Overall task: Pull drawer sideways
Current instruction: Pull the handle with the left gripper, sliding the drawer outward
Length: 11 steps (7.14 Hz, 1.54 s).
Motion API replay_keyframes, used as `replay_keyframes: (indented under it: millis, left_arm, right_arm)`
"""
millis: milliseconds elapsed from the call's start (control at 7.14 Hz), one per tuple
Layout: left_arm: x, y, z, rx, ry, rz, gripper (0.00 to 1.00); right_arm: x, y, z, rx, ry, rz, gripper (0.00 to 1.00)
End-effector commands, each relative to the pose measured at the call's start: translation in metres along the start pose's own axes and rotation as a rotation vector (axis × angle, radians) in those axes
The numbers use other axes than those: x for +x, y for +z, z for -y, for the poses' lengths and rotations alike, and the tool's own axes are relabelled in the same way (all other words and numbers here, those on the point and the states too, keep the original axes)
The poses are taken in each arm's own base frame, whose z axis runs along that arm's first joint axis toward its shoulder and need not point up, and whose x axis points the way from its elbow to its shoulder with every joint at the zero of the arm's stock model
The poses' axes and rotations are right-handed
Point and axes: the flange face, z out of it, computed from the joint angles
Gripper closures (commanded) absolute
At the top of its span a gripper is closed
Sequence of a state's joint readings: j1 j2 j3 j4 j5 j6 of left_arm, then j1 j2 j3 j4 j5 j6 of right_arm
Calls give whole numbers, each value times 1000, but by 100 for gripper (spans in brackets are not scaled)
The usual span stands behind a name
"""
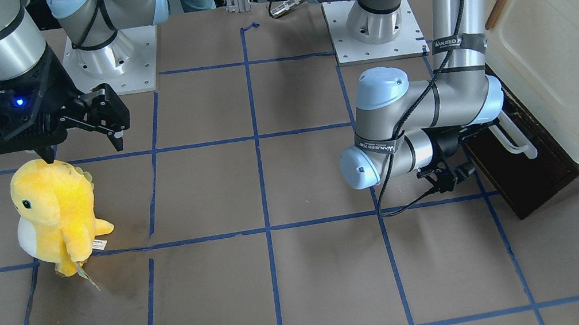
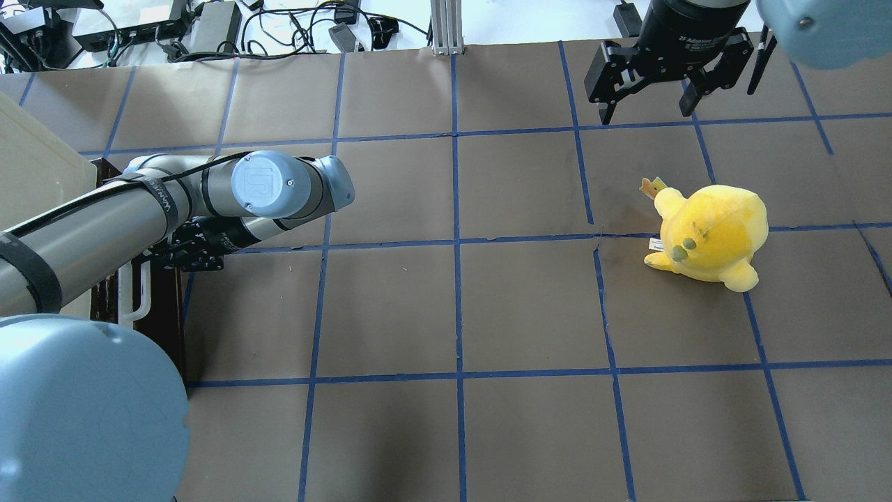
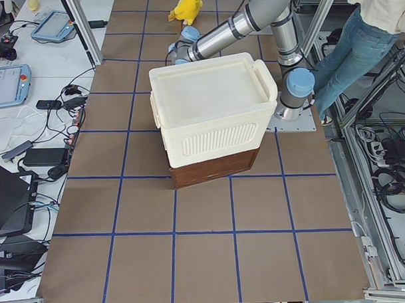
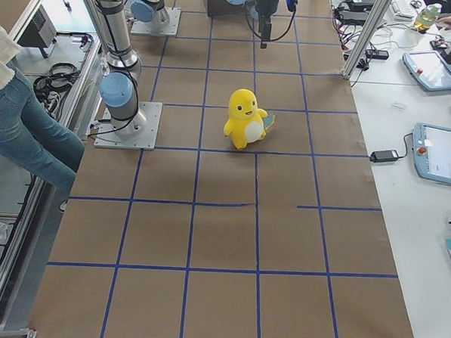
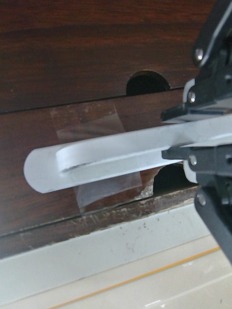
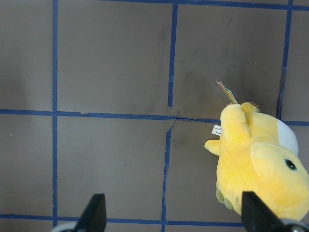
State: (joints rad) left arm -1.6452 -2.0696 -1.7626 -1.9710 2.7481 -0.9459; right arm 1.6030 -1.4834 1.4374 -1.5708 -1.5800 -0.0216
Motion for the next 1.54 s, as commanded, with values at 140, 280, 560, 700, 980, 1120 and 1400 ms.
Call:
replay_keyframes:
  millis: [140,280,560,700,980,1120,1400]
  left_arm:
    - [0,-3,0,9,-1,3,78]
    - [-1,-4,0,11,-2,2,78]
    - [-1,-5,-1,16,-5,2,79]
    - [1,-10,-3,26,-3,4,80]
    - [0,-12,-4,31,-3,5,81]
    - [1,-13,-5,31,-3,4,81]
    - [1,-14,-5,34,-3,5,81]
  right_arm:
    - [0,0,0,0,0,-2,0]
    - [0,0,0,0,0,-2,0]
    - [0,0,0,0,0,-2,0]
    - [0,0,0,0,0,0,0]
    - [0,0,0,0,0,0,0]
    - [0,0,0,0,0,0,0]
    - [0,0,0,0,0,0,0]
